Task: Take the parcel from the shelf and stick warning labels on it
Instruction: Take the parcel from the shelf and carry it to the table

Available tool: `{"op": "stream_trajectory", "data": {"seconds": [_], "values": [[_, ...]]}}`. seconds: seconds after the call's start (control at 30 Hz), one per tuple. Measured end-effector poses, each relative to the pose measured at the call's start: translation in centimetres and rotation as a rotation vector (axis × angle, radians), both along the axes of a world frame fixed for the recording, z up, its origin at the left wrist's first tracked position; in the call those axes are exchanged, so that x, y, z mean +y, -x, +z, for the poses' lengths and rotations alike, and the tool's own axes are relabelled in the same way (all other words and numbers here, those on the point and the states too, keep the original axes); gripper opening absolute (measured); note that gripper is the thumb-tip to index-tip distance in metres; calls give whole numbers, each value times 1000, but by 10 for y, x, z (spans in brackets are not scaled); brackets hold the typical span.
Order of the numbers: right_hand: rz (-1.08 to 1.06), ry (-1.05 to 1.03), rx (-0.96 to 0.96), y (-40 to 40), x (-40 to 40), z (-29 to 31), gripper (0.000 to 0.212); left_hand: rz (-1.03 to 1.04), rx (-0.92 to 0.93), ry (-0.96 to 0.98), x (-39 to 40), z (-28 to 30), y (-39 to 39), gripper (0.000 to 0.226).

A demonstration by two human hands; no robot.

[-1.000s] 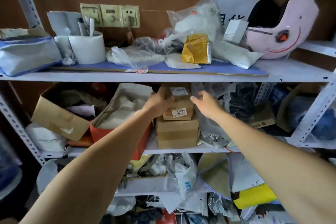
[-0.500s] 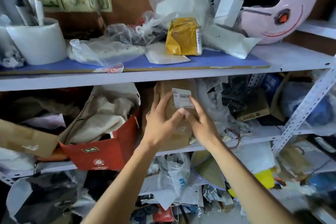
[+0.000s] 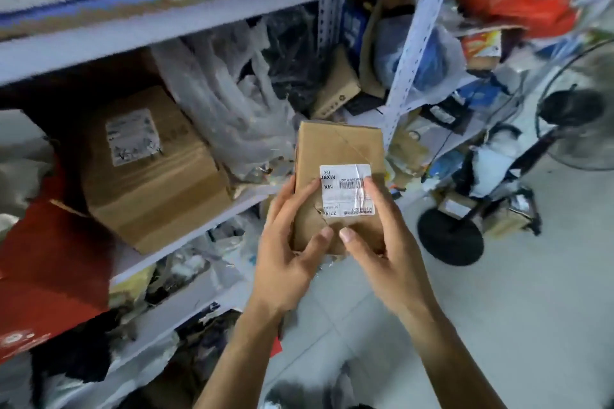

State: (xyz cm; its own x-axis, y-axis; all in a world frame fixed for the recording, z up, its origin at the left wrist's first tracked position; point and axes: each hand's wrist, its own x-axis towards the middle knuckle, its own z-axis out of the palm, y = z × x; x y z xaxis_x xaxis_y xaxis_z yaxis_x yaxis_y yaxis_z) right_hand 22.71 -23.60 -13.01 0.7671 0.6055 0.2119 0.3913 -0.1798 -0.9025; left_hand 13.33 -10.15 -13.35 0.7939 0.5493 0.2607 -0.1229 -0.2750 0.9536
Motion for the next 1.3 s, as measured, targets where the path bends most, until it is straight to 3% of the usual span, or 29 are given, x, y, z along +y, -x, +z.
{"op": "stream_trajectory", "data": {"seconds": [0.2,0.53,1.03,1.3], "values": [[-247,-22,88,-33,-76,0,75,-238,42,-128,-55,3,-69,64],[-588,-75,15,-111,-230,-9,75,-579,-1,-176,-195,-3,-205,68],[-1380,-33,93,-124,-486,-32,75,-1338,31,-62,-500,-32,-334,64],[-1800,38,103,-139,-599,-13,77,-1737,32,-16,-666,-26,-385,67]]}}
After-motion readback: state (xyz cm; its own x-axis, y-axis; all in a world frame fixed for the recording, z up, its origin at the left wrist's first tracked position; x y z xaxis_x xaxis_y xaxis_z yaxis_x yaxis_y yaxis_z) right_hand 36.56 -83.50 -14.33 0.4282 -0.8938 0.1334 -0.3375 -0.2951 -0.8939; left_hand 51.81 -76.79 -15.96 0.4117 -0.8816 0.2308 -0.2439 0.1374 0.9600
